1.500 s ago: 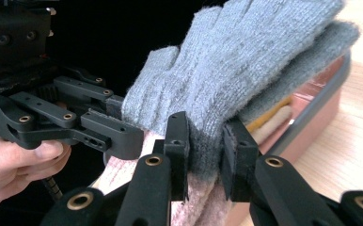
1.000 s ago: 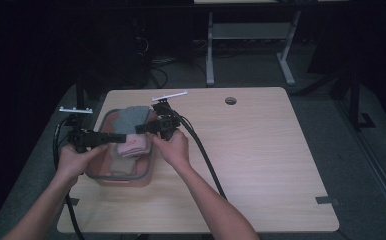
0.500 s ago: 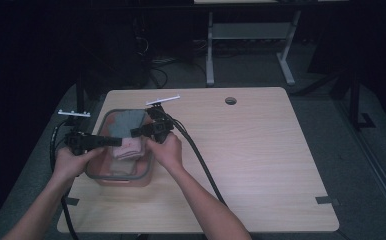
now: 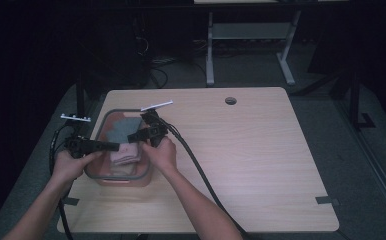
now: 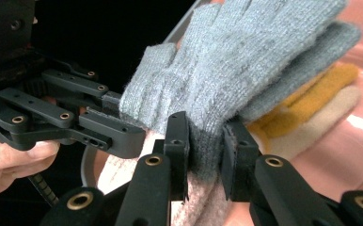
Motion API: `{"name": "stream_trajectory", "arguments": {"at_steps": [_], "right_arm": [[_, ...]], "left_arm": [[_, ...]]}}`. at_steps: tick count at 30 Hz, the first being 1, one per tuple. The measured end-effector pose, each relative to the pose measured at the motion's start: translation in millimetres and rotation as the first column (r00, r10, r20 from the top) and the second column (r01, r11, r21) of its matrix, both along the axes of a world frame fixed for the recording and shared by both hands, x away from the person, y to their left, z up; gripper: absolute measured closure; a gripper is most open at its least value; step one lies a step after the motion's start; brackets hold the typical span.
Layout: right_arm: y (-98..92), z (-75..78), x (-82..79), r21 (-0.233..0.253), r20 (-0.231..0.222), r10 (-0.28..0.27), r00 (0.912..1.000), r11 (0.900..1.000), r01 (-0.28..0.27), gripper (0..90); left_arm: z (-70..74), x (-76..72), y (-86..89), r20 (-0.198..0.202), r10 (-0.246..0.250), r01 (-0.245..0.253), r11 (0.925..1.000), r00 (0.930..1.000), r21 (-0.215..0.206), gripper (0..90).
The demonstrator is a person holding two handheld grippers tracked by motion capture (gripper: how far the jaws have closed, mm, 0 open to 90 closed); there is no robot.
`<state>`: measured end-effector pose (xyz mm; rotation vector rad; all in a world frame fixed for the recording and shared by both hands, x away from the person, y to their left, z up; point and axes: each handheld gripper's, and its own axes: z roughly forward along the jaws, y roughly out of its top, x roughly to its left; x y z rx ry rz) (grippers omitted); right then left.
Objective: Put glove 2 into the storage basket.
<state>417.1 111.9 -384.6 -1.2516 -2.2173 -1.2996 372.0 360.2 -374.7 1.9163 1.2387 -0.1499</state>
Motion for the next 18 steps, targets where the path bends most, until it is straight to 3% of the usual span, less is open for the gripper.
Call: {"name": "stream_trajectory", "arguments": {"at_steps": [7, 9, 18], "right_arm": [[7.3, -9.4, 2.3, -0.035, -0.026, 0.012, 0.9996, 0.999, -0.013, 73.6], [8.8, -11.7, 2.9, -0.042, -0.038, 0.012, 0.9992, 0.999, -0.014, 73.5], [10.3, -10.8, 2.9, -0.107, -0.026, 0.029, 0.9992, 0.994, -0.031, 71.3]], "left_arm": [[-9.8, 2.8, 2.7, -0.041, 0.009, -0.008, 0.9998, 0.9991, 0.019, 71.6], [-10.7, 3.0, 2.6, -0.048, 0.006, -0.004, 0.9992, 0.9989, 0.041, 71.6], [-14.9, 5.5, -0.8, -0.081, 0.011, -0.005, 0.9975, 0.9967, 0.070, 71.6]]}}
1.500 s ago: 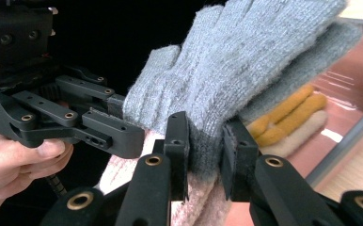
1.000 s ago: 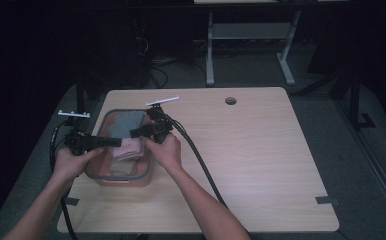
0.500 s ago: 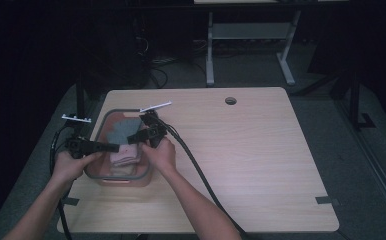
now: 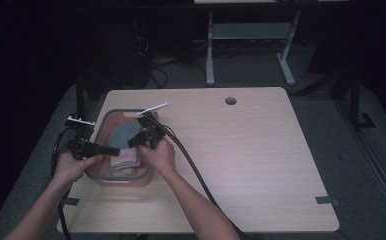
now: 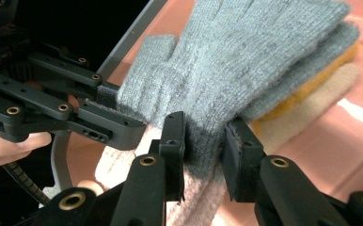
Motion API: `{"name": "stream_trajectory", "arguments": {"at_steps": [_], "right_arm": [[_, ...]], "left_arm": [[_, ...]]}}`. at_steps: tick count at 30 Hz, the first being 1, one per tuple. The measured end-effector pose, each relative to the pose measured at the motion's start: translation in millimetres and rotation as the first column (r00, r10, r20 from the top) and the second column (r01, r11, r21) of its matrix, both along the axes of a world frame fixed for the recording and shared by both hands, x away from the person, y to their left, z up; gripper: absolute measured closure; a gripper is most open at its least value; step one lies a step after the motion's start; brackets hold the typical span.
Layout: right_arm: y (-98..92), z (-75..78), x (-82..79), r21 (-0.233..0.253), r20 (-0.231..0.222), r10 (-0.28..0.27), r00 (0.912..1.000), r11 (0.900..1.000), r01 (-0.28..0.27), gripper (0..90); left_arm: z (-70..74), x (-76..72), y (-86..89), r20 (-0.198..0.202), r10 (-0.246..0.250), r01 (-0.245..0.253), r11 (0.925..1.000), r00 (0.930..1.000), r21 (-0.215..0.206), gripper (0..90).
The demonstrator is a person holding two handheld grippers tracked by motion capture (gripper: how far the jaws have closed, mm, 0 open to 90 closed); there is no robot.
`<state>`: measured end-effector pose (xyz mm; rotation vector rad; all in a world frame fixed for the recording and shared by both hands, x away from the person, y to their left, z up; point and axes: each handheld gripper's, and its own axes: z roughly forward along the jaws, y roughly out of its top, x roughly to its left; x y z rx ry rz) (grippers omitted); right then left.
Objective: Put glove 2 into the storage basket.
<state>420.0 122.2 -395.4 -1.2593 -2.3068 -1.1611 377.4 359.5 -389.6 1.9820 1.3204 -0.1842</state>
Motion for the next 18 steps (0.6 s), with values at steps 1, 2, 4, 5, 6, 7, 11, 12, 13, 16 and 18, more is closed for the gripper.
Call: {"name": "stream_trajectory", "arguments": {"at_steps": [1, 2, 4, 5, 6, 7, 11, 12, 13, 16, 18], "right_arm": [[-0.5, 0.7, -0.2, -0.004, 0.002, 0.001, 1.0000, 1.000, -0.001, 71.1], [-0.8, 1.1, -0.2, -0.008, 0.003, 0.001, 1.0000, 1.000, -0.001, 70.9], [-1.8, 2.2, -0.2, -0.018, 0.001, 0.003, 1.0000, 1.000, -0.003, 70.4], [-2.2, 2.5, -0.2, -0.024, 0.004, -0.001, 1.0000, 1.000, 0.001, 70.5], [-2.7, 3.0, -0.3, -0.030, 0.010, 0.000, 1.0000, 1.000, 0.000, 71.1], [-3.3, 3.7, -0.4, -0.033, 0.013, 0.004, 0.9999, 0.999, -0.003, 71.4], [-5.5, 7.3, -1.3, -0.035, 0.020, 0.008, 0.9998, 0.999, -0.007, 71.3], [-5.8, 7.6, -1.3, -0.034, 0.021, 0.009, 0.9997, 0.999, -0.008, 71.2], [-6.7, 8.3, -1.4, -0.035, 0.022, 0.011, 0.9997, 0.999, -0.010, 71.0], [-9.7, 10.6, -1.2, -0.021, 0.023, 0.008, 0.9997, 1.000, -0.008, 70.7], [-12.1, 13.7, -1.4, -0.011, 0.030, 0.006, 0.9995, 1.000, -0.006, 70.5]], "left_arm": [[-0.1, 0.2, -0.1, 0.001, -0.002, 0.002, 1.0000, 1.0000, 0.004, 71.6], [-0.6, 0.4, -0.3, -0.002, 0.003, -0.003, 1.0000, 1.0000, 0.006, 71.6], [-1.2, 1.3, 0.3, -0.008, 0.007, -0.007, 0.9999, 0.9999, 0.013, 71.6], [-1.5, 1.2, 0.0, -0.009, 0.017, -0.017, 0.9997, 0.9998, 0.017, 71.6], [-2.3, 1.8, 1.2, -0.013, 0.015, -0.015, 0.9996, 0.9998, 0.025, 71.6], [-3.2, 2.7, 2.4, -0.016, 0.010, -0.010, 0.9996, 0.9998, 0.026, 71.5], [-3.9, 3.6, 1.5, -0.016, 0.026, -0.026, 0.9994, 0.9995, 0.021, 71.0], [-3.8, 3.3, 0.8, -0.017, 0.028, -0.028, 0.9992, 0.9995, 0.029, 70.3], [-3.7, 3.2, 0.6, -0.014, 0.025, -0.024, 0.9991, 0.9996, 0.035, 68.8], [-1.5, 2.6, 3.4, -0.003, 0.046, -0.046, 0.9984, 0.9989, 0.033, 62.2], [2.2, 2.6, 5.2, 0.007, 0.053, -0.054, 0.9981, 0.9986, 0.031, 58.1]]}}
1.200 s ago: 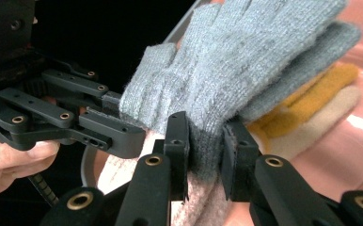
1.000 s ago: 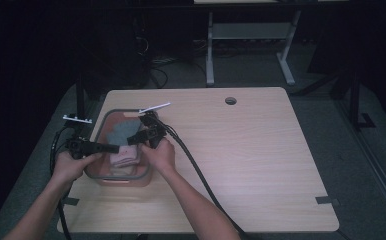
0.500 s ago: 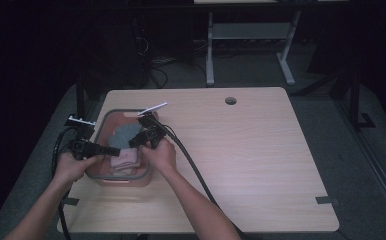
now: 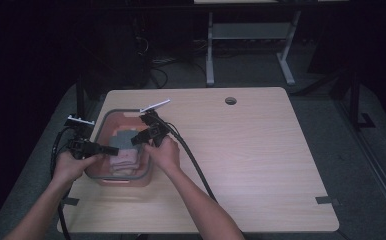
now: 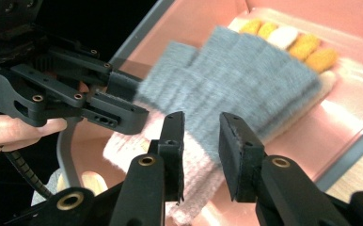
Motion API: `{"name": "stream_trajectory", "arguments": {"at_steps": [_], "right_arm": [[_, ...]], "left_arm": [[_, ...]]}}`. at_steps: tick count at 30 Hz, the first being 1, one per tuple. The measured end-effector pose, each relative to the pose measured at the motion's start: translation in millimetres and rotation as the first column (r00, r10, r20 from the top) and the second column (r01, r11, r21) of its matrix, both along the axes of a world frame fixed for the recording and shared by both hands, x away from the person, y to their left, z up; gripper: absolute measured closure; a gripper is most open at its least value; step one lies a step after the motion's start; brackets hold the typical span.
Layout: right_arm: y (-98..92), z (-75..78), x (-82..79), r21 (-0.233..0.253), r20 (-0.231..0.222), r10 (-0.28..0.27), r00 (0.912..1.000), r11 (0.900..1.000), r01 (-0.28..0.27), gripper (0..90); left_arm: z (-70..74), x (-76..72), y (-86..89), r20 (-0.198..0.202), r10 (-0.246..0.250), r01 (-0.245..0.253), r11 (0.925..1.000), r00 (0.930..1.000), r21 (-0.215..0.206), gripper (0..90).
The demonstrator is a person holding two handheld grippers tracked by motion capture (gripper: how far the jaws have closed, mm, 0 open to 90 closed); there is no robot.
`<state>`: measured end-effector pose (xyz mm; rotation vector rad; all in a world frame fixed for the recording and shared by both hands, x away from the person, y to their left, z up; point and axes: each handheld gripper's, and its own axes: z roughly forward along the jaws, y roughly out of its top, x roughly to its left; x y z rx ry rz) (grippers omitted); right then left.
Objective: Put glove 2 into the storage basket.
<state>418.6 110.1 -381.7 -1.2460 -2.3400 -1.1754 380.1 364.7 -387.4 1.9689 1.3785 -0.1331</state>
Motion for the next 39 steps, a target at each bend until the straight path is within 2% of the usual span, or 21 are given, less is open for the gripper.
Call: {"name": "stream_trajectory", "arguments": {"at_steps": [5, 14, 21, 27, 30, 39], "right_arm": [[-7.1, 5.8, 0.5, 0.010, 0.007, -0.013, 0.9999, 1.000, 0.013, 70.1], [-19.1, 13.2, -0.4, 0.044, 0.017, -0.022, 0.9996, 0.999, 0.021, 68.7], [-31.8, 20.2, -1.4, 0.070, 0.027, -0.033, 0.9991, 0.997, 0.031, 65.6], [-46.4, 26.4, -2.7, 0.106, 0.035, -0.034, 0.9988, 0.994, 0.030, 62.5], [-52.6, 26.7, -3.7, 0.110, 0.022, -0.039, 0.9990, 0.993, 0.036, 60.5], [-75.7, 30.1, -5.2, 0.133, 0.027, -0.069, 0.9972, 0.989, 0.065, 54.7]], "left_arm": [[8.8, 0.0, 1.9, 0.022, -0.003, 0.003, 0.9999, 0.9998, 0.014, 54.9], [18.7, -1.0, 2.1, 0.052, 0.010, -0.009, 0.9999, 0.9986, -0.012, 55.1], [28.2, -1.8, -0.1, 0.089, 0.010, -0.003, 0.9969, 0.9960, -0.079, 53.3], [35.4, -2.6, -6.9, 0.112, -0.003, 0.014, 0.9955, 0.9937, -0.094, 49.8], [37.6, -3.4, -12.0, 0.121, -0.008, 0.021, 0.9945, 0.9926, -0.103, 48.0], [44.6, -5.3, -31.0, 0.151, -0.052, 0.070, 0.9908, 0.9872, -0.116, 44.8]]}}
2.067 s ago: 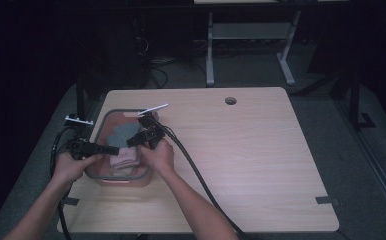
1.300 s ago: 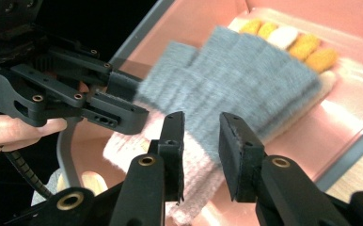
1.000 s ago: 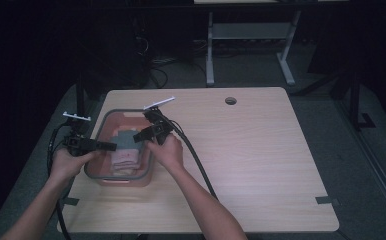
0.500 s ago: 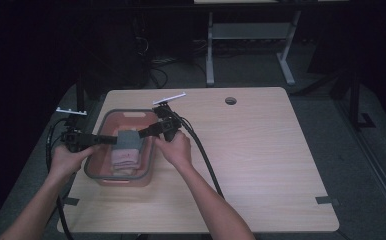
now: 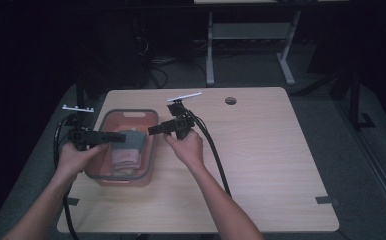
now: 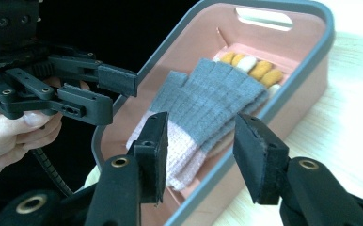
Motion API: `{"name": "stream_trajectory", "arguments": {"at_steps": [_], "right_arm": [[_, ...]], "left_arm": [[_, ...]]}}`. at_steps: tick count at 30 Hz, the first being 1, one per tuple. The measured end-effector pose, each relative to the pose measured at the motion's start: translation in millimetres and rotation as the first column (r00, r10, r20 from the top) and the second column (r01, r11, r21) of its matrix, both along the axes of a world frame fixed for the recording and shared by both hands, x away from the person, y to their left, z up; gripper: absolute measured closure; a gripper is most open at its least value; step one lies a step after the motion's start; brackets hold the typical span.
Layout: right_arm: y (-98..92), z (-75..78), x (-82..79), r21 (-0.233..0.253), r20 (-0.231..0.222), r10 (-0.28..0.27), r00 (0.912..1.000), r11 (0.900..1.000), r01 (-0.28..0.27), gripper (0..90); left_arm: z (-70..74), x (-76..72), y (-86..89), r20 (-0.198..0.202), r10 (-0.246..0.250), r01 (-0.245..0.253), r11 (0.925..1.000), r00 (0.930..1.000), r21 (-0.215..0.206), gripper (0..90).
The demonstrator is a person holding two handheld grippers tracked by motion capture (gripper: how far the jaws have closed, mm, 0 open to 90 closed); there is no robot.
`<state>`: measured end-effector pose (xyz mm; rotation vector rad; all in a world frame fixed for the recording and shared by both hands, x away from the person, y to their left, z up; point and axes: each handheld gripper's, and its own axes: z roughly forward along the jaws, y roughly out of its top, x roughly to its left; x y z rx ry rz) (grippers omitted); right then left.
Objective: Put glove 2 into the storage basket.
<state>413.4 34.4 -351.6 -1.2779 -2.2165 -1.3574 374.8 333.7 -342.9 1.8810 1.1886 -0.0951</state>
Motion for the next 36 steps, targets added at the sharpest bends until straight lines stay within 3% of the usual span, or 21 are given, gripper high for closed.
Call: {"name": "stream_trajectory", "arguments": {"at_steps": [36], "right_arm": [[-83.3, 0.3, -13.4, 0.057, 0.007, -0.087, 0.9962, 0.995, 0.086, 50.0]], "left_arm": [[3.9, -1.8, -52.2, 0.016, -0.081, 0.082, 0.9956, 0.9966, -0.045, 36.9]]}}
